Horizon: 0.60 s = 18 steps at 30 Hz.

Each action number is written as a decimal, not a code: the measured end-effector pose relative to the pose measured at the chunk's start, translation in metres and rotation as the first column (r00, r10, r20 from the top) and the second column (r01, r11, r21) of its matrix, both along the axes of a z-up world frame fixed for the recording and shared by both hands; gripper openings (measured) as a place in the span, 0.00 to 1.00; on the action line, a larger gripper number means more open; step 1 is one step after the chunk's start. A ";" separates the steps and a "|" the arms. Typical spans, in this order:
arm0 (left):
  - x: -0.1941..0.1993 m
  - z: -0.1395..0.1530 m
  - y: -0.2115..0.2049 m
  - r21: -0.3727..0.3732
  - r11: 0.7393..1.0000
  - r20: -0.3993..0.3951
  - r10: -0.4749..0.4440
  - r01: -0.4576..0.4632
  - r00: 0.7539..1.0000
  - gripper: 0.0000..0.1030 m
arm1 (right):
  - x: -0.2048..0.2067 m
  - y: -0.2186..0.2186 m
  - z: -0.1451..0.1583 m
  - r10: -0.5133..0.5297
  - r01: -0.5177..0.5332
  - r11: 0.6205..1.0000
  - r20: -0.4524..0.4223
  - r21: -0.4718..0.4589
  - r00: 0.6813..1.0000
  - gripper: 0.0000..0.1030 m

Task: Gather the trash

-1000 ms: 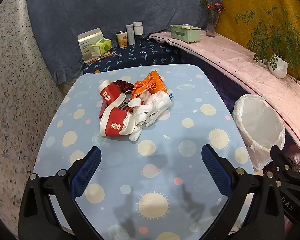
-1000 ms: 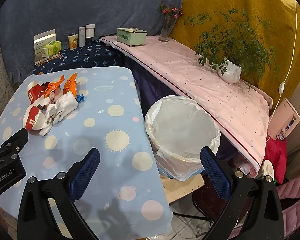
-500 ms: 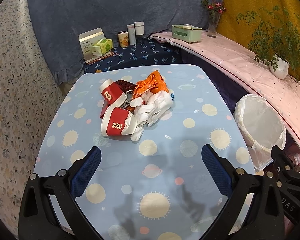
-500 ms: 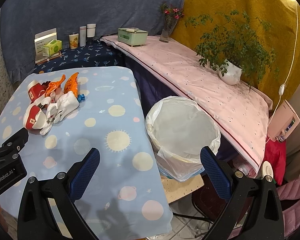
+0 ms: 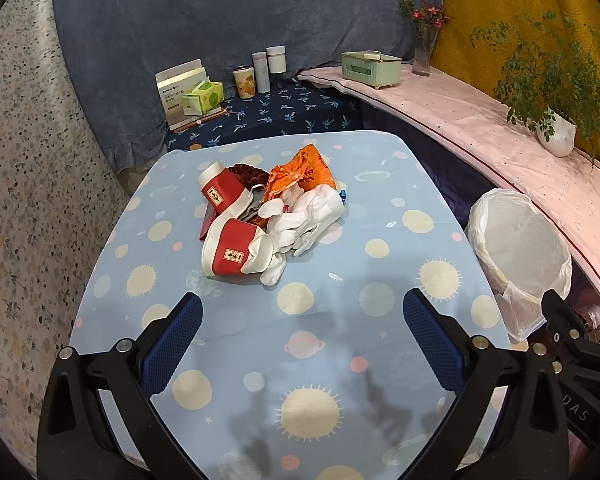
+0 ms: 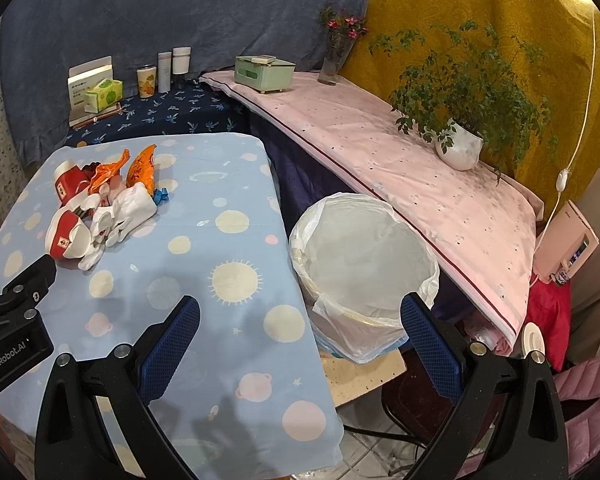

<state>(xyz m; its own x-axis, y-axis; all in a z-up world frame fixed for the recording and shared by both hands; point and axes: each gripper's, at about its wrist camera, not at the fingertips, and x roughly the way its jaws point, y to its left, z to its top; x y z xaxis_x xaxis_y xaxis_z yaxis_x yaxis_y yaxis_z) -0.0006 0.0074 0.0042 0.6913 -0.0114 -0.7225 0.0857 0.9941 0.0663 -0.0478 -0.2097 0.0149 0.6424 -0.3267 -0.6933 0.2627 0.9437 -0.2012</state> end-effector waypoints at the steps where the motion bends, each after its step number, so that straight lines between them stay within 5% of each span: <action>1: 0.000 0.000 0.000 0.001 1.000 0.000 0.000 0.000 1.000 0.93 | 0.000 -0.001 0.000 0.000 0.000 1.000 0.000 0.001 1.000 0.93; 18: 0.000 0.001 -0.003 -0.004 1.000 0.001 0.000 0.000 1.000 0.93 | 0.000 0.000 0.000 0.001 -0.001 1.000 -0.002 -0.002 1.000 0.93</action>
<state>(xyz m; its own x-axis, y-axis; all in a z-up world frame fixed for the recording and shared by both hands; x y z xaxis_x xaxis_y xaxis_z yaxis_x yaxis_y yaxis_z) -0.0010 0.0048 0.0054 0.6923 -0.0143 -0.7214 0.0859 0.9943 0.0627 -0.0479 -0.2102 0.0148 0.6415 -0.3277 -0.6936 0.2618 0.9434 -0.2036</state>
